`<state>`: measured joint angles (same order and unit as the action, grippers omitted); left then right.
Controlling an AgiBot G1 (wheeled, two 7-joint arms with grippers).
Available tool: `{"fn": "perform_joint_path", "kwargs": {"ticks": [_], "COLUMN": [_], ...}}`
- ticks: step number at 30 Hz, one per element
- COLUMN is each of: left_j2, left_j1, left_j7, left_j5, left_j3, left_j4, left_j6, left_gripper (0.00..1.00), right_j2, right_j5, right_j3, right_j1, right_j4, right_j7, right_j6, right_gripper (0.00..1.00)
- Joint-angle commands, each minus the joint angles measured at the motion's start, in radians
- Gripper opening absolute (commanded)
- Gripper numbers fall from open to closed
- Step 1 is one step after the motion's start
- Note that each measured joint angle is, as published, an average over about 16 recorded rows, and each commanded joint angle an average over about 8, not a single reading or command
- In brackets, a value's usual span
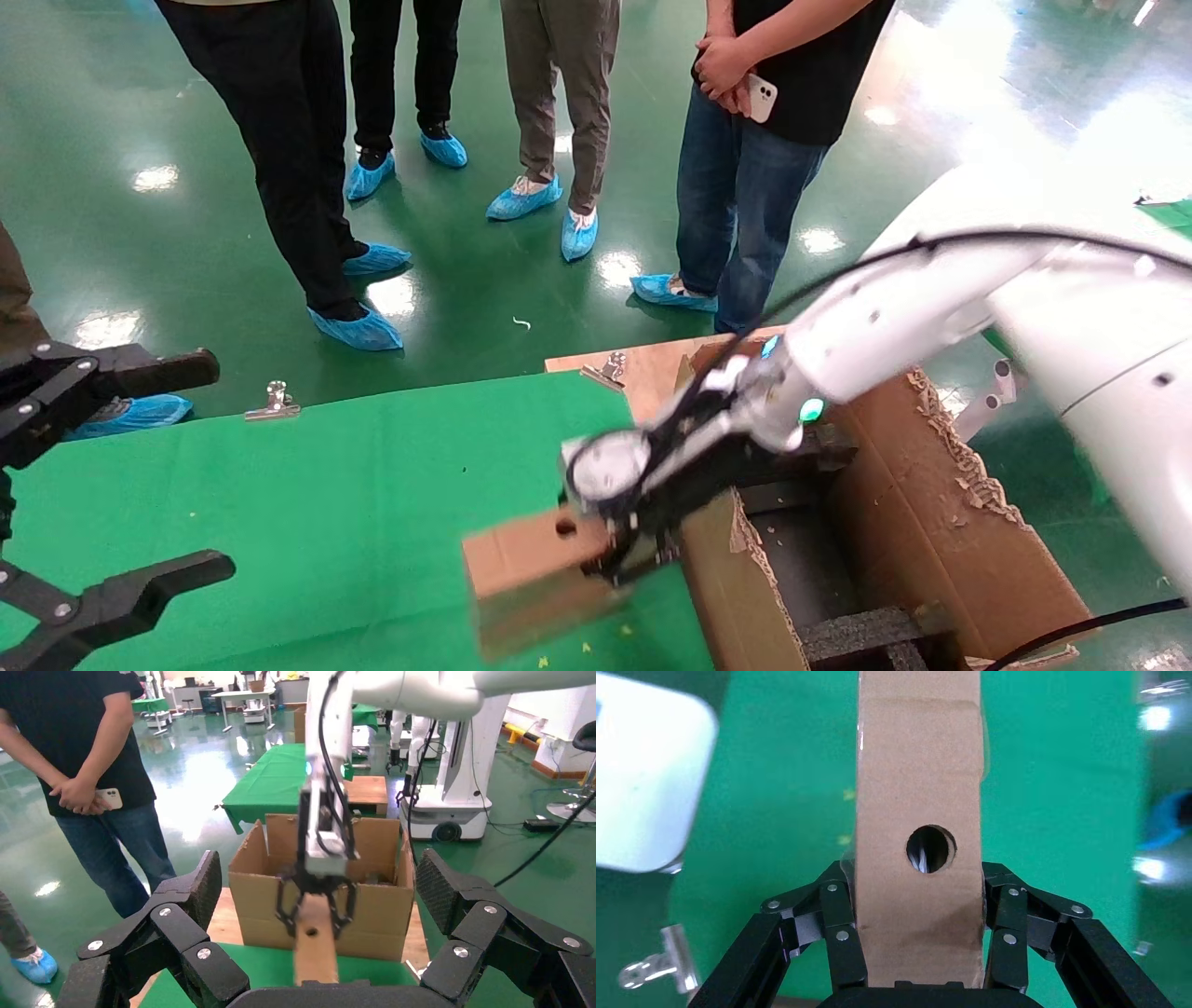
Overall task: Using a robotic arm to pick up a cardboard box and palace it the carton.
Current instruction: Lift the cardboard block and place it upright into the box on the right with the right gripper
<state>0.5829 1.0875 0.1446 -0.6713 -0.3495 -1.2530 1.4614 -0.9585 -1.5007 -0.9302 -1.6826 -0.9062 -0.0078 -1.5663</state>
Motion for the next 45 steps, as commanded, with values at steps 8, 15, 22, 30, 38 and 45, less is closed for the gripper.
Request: {"fn": "perform_joint_path", "kwargs": {"ticks": [8,15,22,30,38,45], "left_j2": [0.000,0.000,0.000,0.000,0.000,0.000], "left_j1": [0.000,0.000,0.000,0.000,0.000,0.000], "left_j7": [0.000,0.000,0.000,0.000,0.000,0.000], "left_j5": [0.000,0.000,0.000,0.000,0.000,0.000], "left_j3": [0.000,0.000,0.000,0.000,0.000,0.000], "left_j4": [0.000,0.000,0.000,0.000,0.000,0.000], "left_j6": [0.000,0.000,0.000,0.000,0.000,0.000], "left_gripper": [1.00,1.00,1.00,1.00,1.00,1.00], "right_j2": [0.050,0.095,0.143,0.273,0.441,0.562], "right_j5": [0.064,0.117,0.158,0.167,0.143,0.110], "right_j3": [0.010,-0.028,-0.085,-0.148,-0.243,-0.337], "right_j1": [-0.166,-0.282,-0.327,-0.400,-0.493,-0.538], "right_j4": [0.017,0.023,0.020,-0.010,-0.082,-0.125], "right_j7": [0.025,0.046,0.072,0.117,0.175,0.199], "right_j6": [-0.017,-0.019,-0.016,-0.020,-0.025,-0.021], "right_gripper": [0.00,0.00,0.00,0.00,0.00,0.00]}}
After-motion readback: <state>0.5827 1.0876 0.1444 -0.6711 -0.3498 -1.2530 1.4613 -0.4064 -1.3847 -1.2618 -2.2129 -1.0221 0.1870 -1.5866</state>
